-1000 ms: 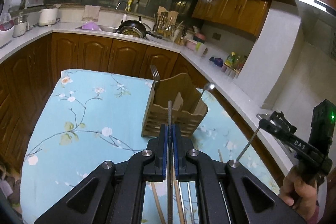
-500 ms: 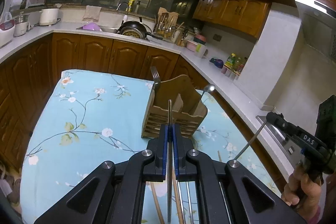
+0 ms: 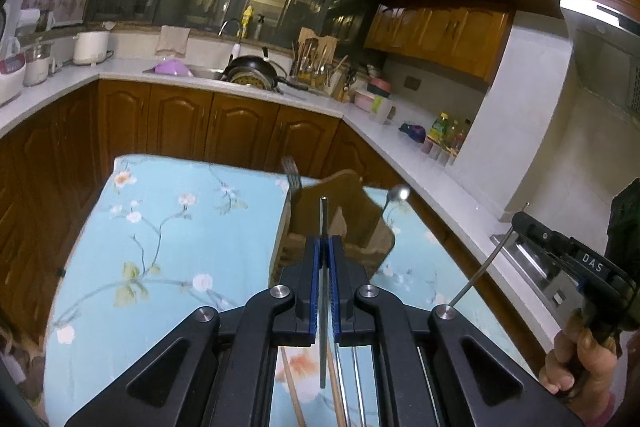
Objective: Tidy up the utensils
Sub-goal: 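Lift the metal chopsticks with both grippers and lower them into the wooden holder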
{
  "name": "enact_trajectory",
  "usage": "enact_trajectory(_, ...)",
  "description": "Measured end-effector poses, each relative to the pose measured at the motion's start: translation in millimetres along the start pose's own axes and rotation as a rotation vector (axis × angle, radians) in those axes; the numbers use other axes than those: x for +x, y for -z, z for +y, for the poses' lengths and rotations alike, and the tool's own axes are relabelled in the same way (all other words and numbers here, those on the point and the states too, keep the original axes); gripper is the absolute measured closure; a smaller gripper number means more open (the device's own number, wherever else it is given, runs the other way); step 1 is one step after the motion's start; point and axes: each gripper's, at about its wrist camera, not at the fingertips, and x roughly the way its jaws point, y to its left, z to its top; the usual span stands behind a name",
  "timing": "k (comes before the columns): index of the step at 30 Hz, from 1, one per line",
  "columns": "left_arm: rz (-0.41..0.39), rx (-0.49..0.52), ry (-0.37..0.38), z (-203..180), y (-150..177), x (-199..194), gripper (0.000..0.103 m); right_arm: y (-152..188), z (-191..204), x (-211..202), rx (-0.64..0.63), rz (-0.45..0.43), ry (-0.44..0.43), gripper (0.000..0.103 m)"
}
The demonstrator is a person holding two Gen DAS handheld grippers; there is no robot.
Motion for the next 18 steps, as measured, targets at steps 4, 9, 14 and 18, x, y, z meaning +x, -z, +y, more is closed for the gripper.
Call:
enact_trajectory(4, -0.045, 0.014, -0.004, -1.8, -19.3, 10.8, 0.100, -21.8, -2.1, 9.2, 0.002, -0.044, 0.009, 0.099)
enact_trajectory(9, -0.115, 0.031, -0.013, -4.9, -49.4, 29.8, 0.100, -49.6, -3.2, 20.9, 0.003, -0.111, 0.021, 0.099)
enact_trajectory(14, -0.173, 0.022, -0.032, -3.4, -64.2, 59.8, 0.100, -71.4, -11.6, 41.7, 0.025, -0.150, 0.035, 0.099)
enact_trajectory(18, -0.198, 0.009, -0.060, -1.1, -60.7, 91.4, 0.100, -77.1, -17.1, 61.6, 0.032, -0.158, 0.049, 0.099)
